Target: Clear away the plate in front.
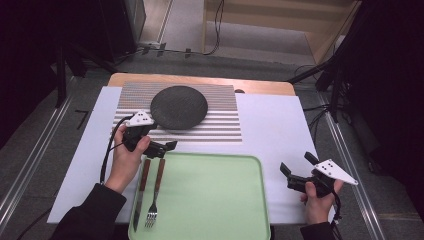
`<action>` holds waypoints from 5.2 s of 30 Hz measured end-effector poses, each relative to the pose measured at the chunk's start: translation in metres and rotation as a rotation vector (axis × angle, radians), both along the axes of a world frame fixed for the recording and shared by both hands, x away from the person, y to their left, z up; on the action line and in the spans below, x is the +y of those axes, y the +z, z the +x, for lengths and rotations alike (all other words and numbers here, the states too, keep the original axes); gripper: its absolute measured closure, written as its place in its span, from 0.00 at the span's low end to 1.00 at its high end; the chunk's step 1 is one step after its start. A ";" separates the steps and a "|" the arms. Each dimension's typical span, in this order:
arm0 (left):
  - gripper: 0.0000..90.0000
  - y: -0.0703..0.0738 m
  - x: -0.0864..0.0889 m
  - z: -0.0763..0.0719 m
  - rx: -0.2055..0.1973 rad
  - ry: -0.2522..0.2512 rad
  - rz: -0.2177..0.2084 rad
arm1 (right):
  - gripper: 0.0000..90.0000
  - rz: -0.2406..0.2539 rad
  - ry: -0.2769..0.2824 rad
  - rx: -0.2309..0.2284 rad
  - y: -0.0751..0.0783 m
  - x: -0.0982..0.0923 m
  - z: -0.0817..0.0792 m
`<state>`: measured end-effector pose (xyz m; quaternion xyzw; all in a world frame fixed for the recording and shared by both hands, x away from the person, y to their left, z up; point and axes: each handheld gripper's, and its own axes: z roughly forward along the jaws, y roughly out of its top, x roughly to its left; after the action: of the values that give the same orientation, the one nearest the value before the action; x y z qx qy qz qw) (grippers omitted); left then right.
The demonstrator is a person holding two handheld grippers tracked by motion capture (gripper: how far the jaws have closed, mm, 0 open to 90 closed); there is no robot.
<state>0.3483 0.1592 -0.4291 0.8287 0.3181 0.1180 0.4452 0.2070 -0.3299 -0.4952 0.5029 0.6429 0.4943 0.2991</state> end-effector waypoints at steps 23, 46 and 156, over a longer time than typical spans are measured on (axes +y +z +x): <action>0.00 -0.021 -0.011 0.039 -0.032 0.004 0.168 | 0.00 -0.010 0.006 -0.002 -0.003 0.000 -0.001; 0.05 -0.036 -0.023 0.062 -0.037 0.000 0.353 | 0.00 -0.003 0.005 0.008 -0.005 -0.002 0.001; 0.98 -0.054 -0.075 0.045 -0.668 -0.177 1.016 | 0.00 0.007 -0.003 0.033 -0.009 -0.006 0.002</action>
<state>0.3936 0.0838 -0.4836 0.8787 -0.0047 0.4708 0.0785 0.2087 -0.3357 -0.5046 0.5131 0.6452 0.4877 0.2873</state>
